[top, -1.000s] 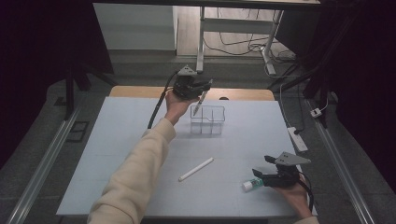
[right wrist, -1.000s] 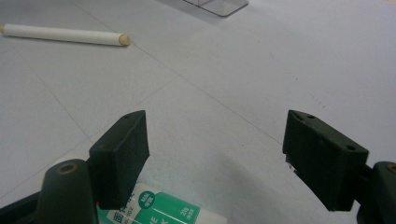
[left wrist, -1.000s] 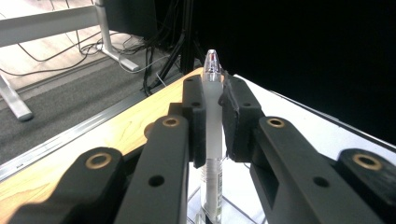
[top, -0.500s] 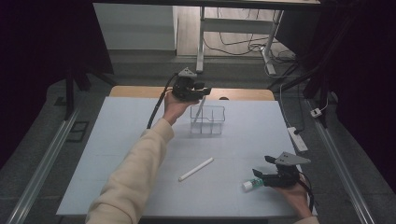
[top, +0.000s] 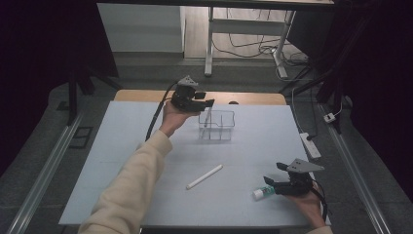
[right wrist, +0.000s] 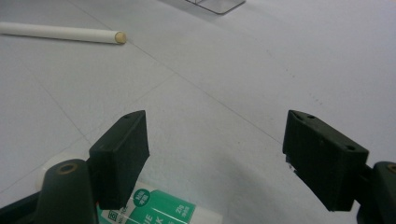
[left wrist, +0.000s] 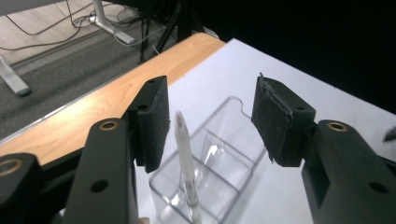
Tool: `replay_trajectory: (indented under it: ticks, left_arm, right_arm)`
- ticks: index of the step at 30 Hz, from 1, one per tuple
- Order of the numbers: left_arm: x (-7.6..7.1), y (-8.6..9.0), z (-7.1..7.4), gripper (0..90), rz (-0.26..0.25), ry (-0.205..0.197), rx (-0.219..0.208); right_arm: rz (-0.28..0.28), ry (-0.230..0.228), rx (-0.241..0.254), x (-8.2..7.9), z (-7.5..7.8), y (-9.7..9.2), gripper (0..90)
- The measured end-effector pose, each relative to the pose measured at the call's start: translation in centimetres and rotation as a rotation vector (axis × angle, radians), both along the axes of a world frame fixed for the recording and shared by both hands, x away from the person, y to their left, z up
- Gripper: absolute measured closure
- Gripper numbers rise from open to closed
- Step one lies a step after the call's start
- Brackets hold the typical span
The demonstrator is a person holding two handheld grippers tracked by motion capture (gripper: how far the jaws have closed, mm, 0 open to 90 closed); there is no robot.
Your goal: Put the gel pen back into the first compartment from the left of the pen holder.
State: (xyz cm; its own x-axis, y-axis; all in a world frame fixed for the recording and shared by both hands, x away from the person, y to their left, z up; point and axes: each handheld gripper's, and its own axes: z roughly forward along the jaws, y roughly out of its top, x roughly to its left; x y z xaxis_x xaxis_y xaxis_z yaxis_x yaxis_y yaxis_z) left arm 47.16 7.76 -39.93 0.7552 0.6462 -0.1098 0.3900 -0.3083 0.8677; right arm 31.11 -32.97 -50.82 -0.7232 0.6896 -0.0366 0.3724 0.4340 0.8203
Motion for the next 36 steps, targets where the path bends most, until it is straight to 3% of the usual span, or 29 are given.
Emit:
replay_trajectory:
  ticks: [11, 17, 36]
  left_arm:
    - [-3.5, 0.8, -0.7, 45.6, -0.054, -0.002, 0.066]
    - [-4.8, 1.3, -1.2, 44.8, -0.078, 0.037, 0.076]
    - [-8.8, 3.3, -3.5, 39.0, -0.106, 0.103, 0.119]
  right_arm:
    - [0.001, 0.001, -0.004, 0.0, 0.0, 0.0, 22.1]
    - [-0.002, -0.003, -0.008, -0.1, 0.0, 0.0, 22.1]
    - [0.004, -0.003, -0.004, -0.1, 0.0, 0.1, 22.2]
